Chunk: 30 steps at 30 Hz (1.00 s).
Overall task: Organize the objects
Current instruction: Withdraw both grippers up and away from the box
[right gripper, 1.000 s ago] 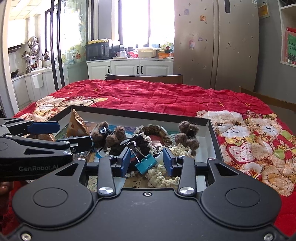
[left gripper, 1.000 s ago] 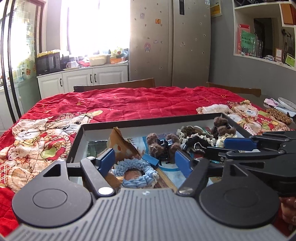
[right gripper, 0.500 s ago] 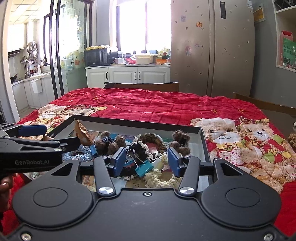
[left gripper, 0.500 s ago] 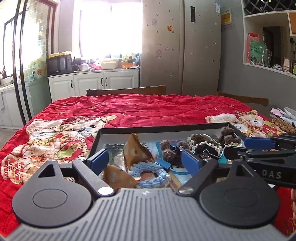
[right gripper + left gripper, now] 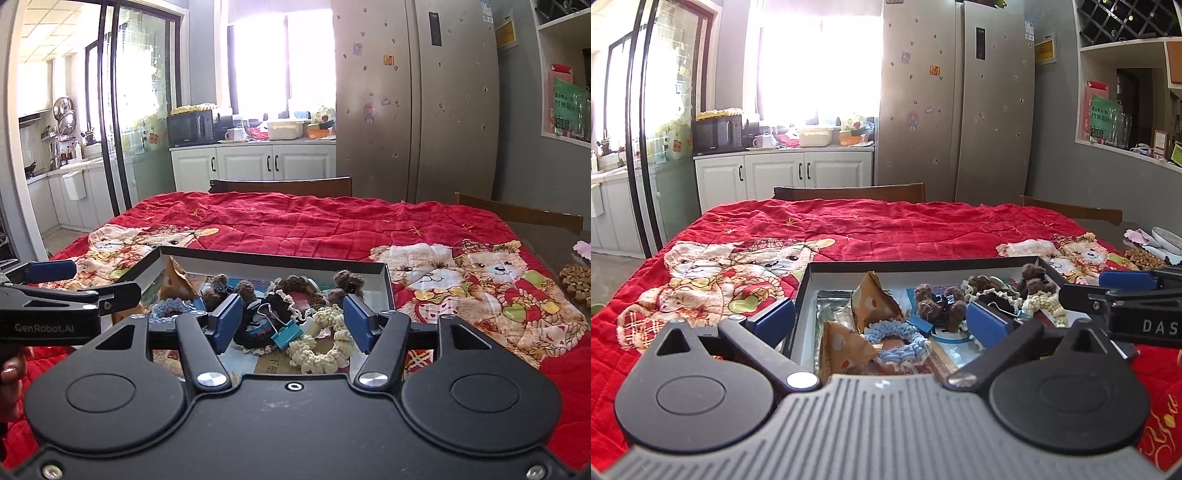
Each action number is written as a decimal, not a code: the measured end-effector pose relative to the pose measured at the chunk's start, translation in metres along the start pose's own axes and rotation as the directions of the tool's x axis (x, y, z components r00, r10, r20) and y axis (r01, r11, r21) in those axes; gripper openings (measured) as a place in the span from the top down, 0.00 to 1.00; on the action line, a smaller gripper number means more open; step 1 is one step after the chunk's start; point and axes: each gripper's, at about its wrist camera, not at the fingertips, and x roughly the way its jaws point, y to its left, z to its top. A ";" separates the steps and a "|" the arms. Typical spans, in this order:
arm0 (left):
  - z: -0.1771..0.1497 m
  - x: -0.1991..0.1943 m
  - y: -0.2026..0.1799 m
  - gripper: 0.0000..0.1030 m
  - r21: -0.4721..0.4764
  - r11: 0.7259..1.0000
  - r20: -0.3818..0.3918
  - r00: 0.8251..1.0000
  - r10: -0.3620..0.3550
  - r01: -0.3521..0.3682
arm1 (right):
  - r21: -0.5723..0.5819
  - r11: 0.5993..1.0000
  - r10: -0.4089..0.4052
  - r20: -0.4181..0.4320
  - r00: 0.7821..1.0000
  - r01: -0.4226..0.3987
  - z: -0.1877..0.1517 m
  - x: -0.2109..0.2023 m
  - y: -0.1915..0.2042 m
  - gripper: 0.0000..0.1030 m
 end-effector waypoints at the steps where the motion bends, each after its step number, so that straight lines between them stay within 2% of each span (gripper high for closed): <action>1: 0.000 -0.003 0.000 0.00 -0.002 1.000 -0.001 1.000 0.001 -0.001 | 0.000 1.000 0.001 0.002 1.000 -0.001 0.000 -0.003 0.001 0.41; 9: -0.003 -0.028 0.001 0.00 -0.026 1.000 -0.030 1.000 0.009 -0.010 | -0.028 1.000 0.013 0.014 1.000 -0.013 -0.005 -0.033 0.007 0.30; 20: -0.010 -0.055 -0.002 0.00 -0.030 0.999 -0.064 0.998 0.030 -0.032 | -0.072 0.997 0.017 0.032 0.999 -0.015 -0.011 -0.072 0.018 0.24; 30: -0.022 -0.077 -0.005 0.00 -0.015 0.998 -0.090 0.994 0.055 -0.056 | -0.101 0.995 0.017 0.008 1.000 -0.016 -0.027 -0.101 0.025 0.20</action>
